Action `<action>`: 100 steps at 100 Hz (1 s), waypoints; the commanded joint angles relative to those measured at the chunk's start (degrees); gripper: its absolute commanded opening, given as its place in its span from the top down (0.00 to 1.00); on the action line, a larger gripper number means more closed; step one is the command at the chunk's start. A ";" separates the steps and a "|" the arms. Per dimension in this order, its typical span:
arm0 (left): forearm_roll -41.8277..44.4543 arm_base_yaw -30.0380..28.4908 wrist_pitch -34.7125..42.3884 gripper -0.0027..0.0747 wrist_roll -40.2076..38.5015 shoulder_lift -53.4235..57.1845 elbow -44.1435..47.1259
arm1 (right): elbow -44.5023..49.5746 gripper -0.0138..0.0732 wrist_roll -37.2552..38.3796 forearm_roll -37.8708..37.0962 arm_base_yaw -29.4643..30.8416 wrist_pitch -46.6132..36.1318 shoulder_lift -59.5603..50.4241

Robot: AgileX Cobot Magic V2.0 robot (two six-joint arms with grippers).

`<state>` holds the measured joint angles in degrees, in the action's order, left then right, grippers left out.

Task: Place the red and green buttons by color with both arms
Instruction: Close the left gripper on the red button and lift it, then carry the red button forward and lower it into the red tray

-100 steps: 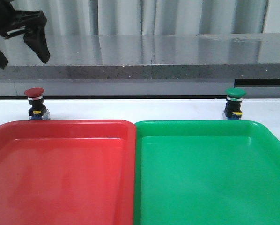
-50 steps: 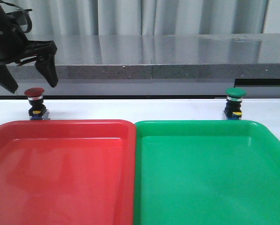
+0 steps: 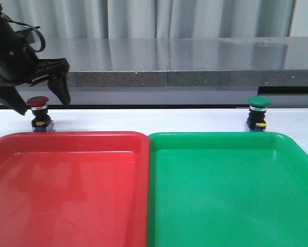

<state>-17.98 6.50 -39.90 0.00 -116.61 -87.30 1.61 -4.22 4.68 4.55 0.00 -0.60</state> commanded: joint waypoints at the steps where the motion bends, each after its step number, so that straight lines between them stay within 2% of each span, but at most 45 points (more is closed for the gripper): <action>1: -1.20 0.35 2.00 0.15 0.00 3.17 -1.75 | -1.42 0.91 -0.26 -0.03 0.22 -4.94 -0.22; 12: -1.20 0.35 1.87 0.26 0.00 3.17 -1.75 | -1.42 0.91 -0.26 -0.03 0.22 -4.94 -0.22; 30: -1.20 0.35 1.24 0.51 0.00 3.17 -1.75 | -1.42 0.91 -0.26 -0.03 0.22 -4.94 -0.22; 51: -1.20 0.35 -0.68 0.68 0.00 3.17 -1.75 | -1.42 0.91 -0.26 -0.03 0.22 -4.94 -0.22; 73: -1.20 0.35 -1.13 0.77 0.00 3.58 -1.75 | -1.42 0.91 -0.26 -0.03 0.22 -4.94 -0.22; 100: -1.69 1.21 -1.06 0.78 1.70 10.14 -1.75 | -1.42 0.91 -0.26 -0.03 0.22 -4.94 -0.22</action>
<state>-17.98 7.01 -42.69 1.42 -112.64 -87.30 1.61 -4.22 4.68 4.55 0.00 -0.60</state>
